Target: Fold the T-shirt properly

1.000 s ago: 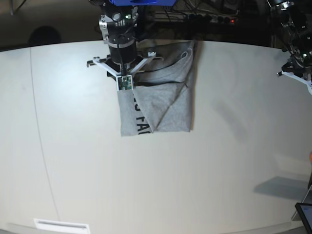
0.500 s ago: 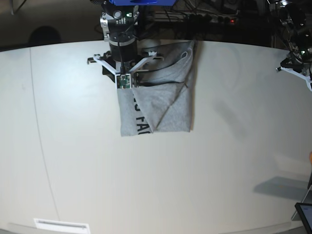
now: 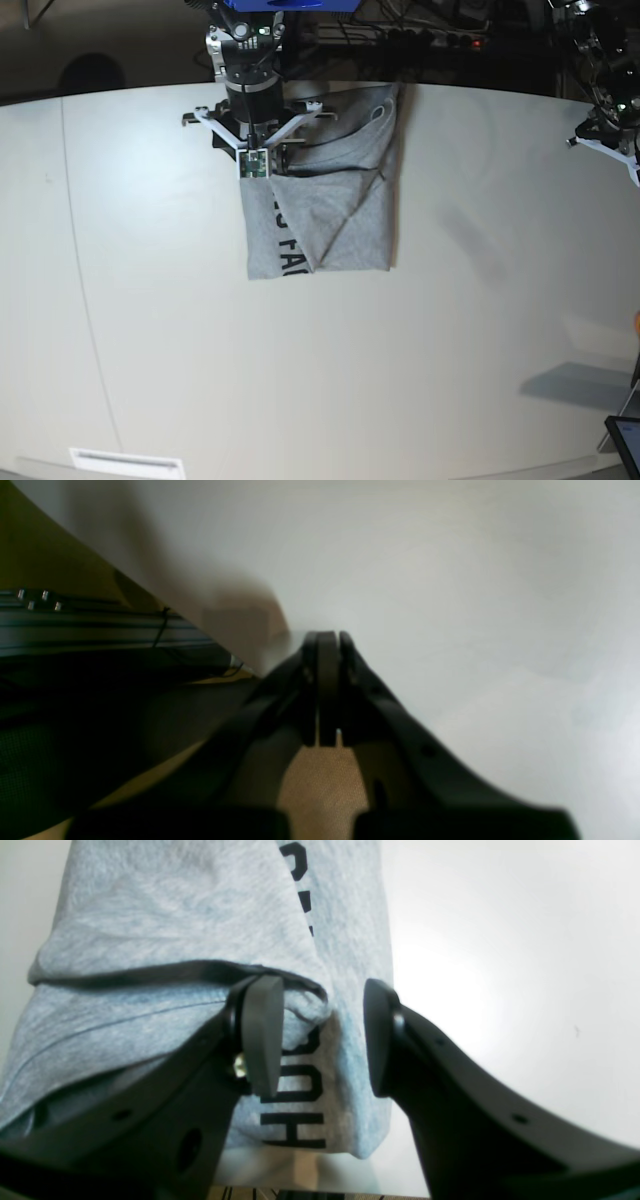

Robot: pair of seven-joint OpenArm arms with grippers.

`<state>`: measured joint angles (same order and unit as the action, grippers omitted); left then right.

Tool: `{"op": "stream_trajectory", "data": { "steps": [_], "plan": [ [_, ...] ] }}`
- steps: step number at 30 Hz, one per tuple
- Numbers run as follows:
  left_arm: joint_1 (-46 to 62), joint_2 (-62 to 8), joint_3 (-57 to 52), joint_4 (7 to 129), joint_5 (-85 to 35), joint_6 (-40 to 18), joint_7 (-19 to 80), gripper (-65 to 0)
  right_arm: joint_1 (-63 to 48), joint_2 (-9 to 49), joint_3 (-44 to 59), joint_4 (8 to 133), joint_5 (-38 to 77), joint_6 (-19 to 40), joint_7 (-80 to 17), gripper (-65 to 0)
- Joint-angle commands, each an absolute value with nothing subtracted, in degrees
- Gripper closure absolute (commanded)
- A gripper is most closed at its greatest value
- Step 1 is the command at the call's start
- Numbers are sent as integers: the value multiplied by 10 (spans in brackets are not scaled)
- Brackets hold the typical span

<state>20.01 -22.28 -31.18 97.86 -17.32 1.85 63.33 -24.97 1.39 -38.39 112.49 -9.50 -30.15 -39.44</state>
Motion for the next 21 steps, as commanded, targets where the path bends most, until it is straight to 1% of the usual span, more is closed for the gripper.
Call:
{"op": "stream_trajectory", "data": {
  "steps": [1,8,17,18,19,20,21],
  "plan": [
    [198,-235,-316,986,-167,21,623,0,-282,15,-405,1127,-134,-269,-381,-258],
    [198,-235,-316,986,-167,21,623,0,-279,15,-406,1095,-134,-269,-383,-258],
    [198,-235,-316,986,-167,21,623,0,-277,15,-406,1093,-134,-269,-383,-250],
    [198,-235,-316,986,-167,21,623,0,-277,15,-406,1093,-134,-269,-383,-239],
    [198,-235,-316,986,-167,21,623,0,-277,15,-406,1093,-134,-269,-383,-210],
    [198,-235,-316,986,-167,21,623,0,-277,15,-406,1093,-134,-269,-383,-171],
    [198,-235,-316,986,-167,21,623,0,-276,15,-406,1093,-134,-269,-383,-106]
  ]
}}
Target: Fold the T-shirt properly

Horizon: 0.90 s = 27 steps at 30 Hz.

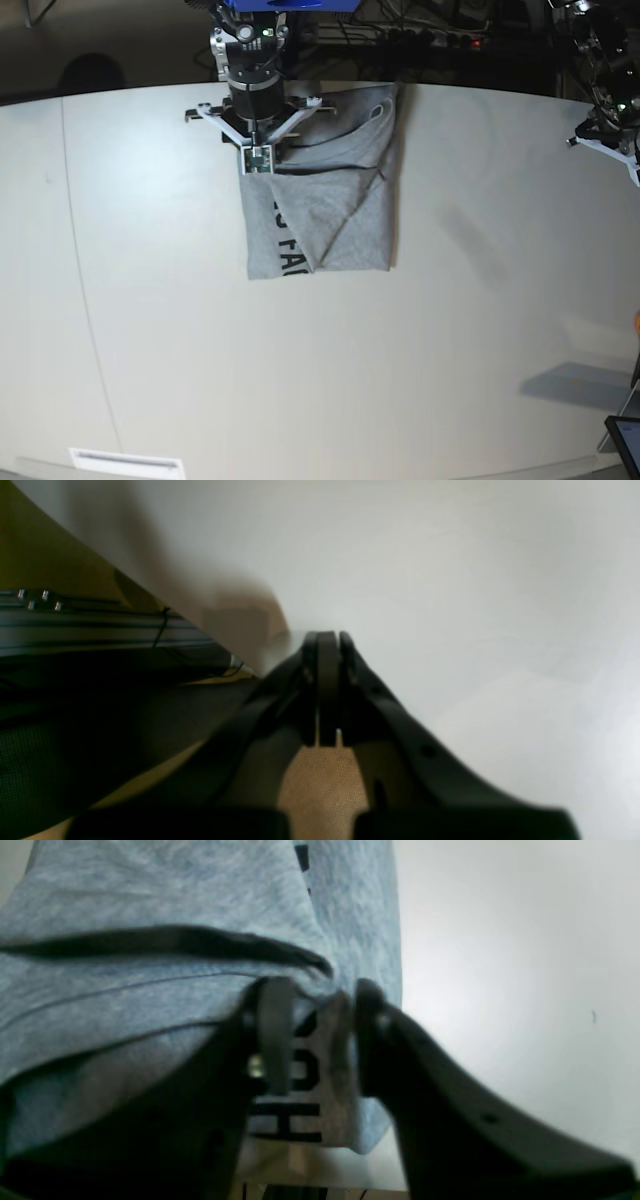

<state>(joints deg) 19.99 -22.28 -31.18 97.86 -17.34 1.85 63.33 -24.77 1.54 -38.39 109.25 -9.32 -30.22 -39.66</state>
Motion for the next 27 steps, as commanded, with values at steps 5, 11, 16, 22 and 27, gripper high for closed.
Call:
{"op": "stream_trajectory", "data": {
  "steps": [5,11,16,22,27],
  "plan": [
    [198,-235,-316,986,-167,21,623,0,-269,15,-406,1095,-134,-269,-384,-9],
    [198,-234,-316,986,-167,21,623,0,-258,15,-429,1098,-137,-269,-388,-7],
    [198,-234,-316,987,-167,21,624,0,-207,23,-490,1102,-134,-269,-441,-7],
    [199,-234,-316,986,-167,21,624,0,-166,26,-515,1108,-134,-269,-479,-7],
    [199,-234,-316,986,-166,21,624,0,-105,26,-569,1110,-135,-269,-517,-7]
  ]
}}
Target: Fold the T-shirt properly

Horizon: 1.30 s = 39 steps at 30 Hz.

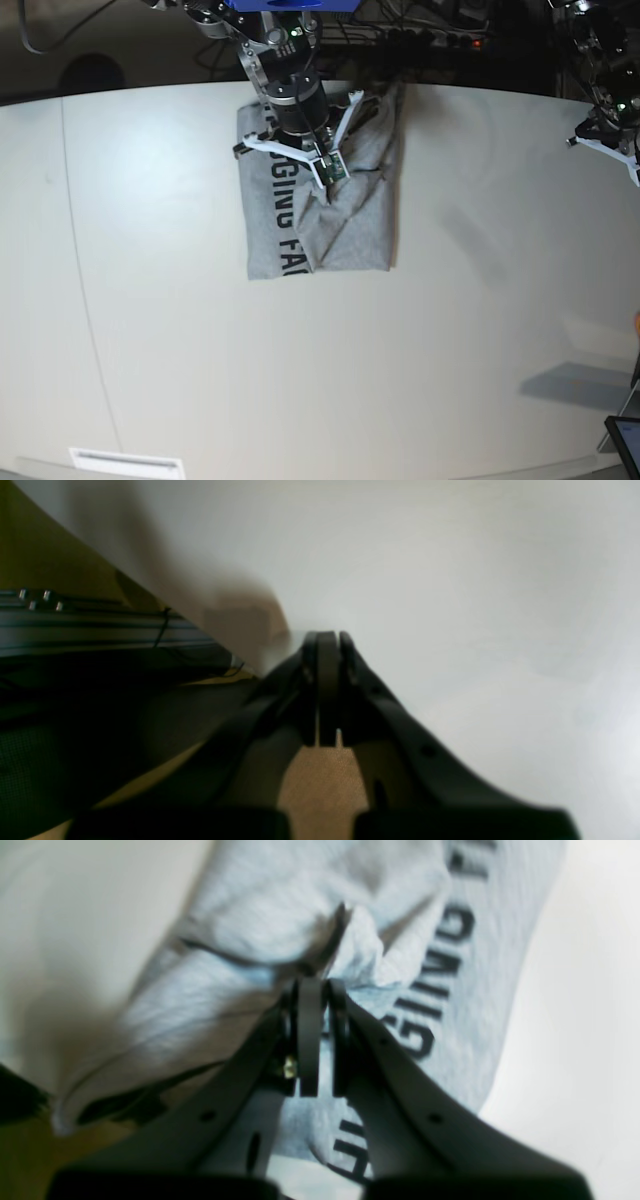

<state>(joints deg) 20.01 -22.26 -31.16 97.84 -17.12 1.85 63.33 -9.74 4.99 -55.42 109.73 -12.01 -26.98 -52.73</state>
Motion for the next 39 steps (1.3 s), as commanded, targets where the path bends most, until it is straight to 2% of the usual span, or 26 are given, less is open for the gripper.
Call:
{"op": "stream_trajectory", "data": {
  "steps": [1,14,20,30,39],
  "plan": [
    [199,-234,-316,986,-163,21,624,0,-92,25,-578,1110,-135,-269,-526,-7],
    [217,-235,-315,989,-165,21,624,0,-7,-2,-607,1106,-134,-267,-570,-7],
    [232,-234,-289,1001,-161,21,624,0,17,-19,-602,1098,-137,-203,-570,-7],
    [247,-224,-286,1006,-161,21,623,0,49,-48,-605,1031,-134,-200,-564,-7],
    [255,-224,-286,1007,-165,21,622,0,65,-51,-605,998,-134,-199,-545,-7]
  ]
}}
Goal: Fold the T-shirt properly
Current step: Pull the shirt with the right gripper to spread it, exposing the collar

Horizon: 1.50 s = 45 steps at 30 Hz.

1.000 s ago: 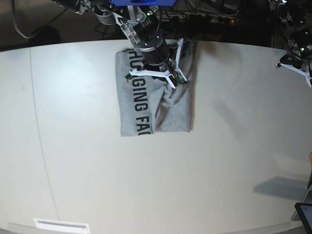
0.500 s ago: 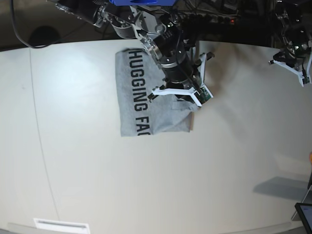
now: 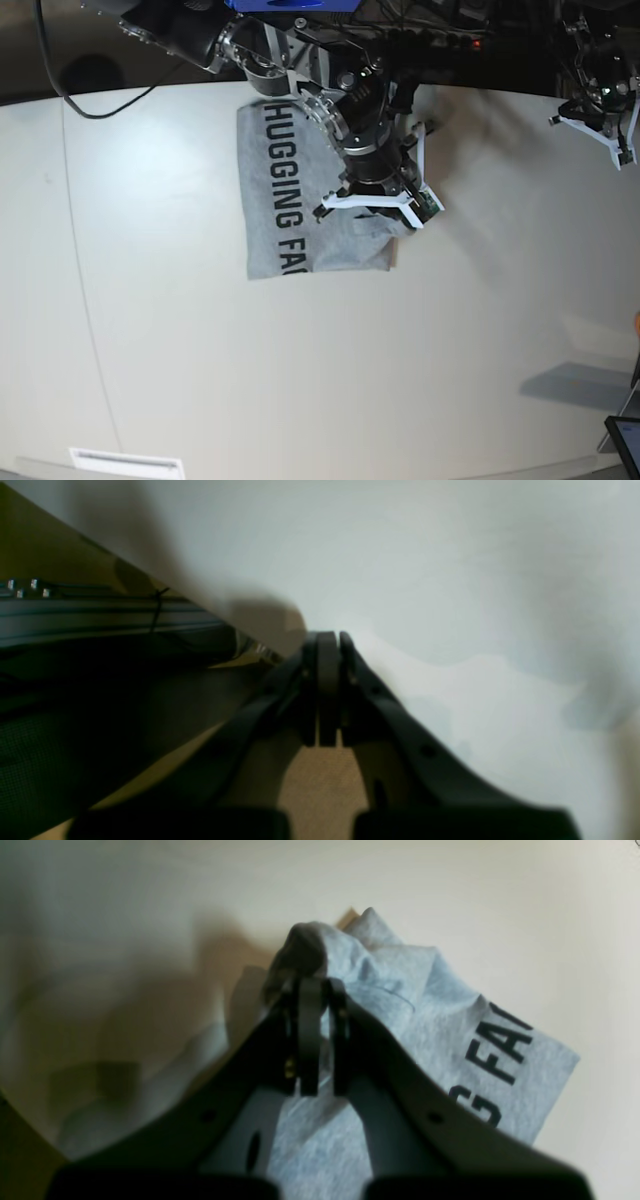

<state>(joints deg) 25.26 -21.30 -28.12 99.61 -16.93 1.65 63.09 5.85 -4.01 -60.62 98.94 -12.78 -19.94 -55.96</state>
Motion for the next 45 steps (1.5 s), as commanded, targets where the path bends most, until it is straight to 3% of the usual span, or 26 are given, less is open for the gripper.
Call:
{"op": "stream_trajectory", "data": {
  "steps": [1,21,40,45],
  "plan": [
    [255,-224,-286,1007,-163,21,622,0,66,-53,-605,997,-134,-196,-545,-7],
    [255,-224,-286,1006,-161,21,622,0,96,-58,-638,967,-88,-123,-516,-7],
    [255,-224,-286,1004,-160,21,622,0,171,-62,-627,876,-87,-120,-479,-7],
    [254,-224,-286,1004,-160,21,622,0,171,-62,-628,874,-87,-120,-479,-35]
  ]
}}
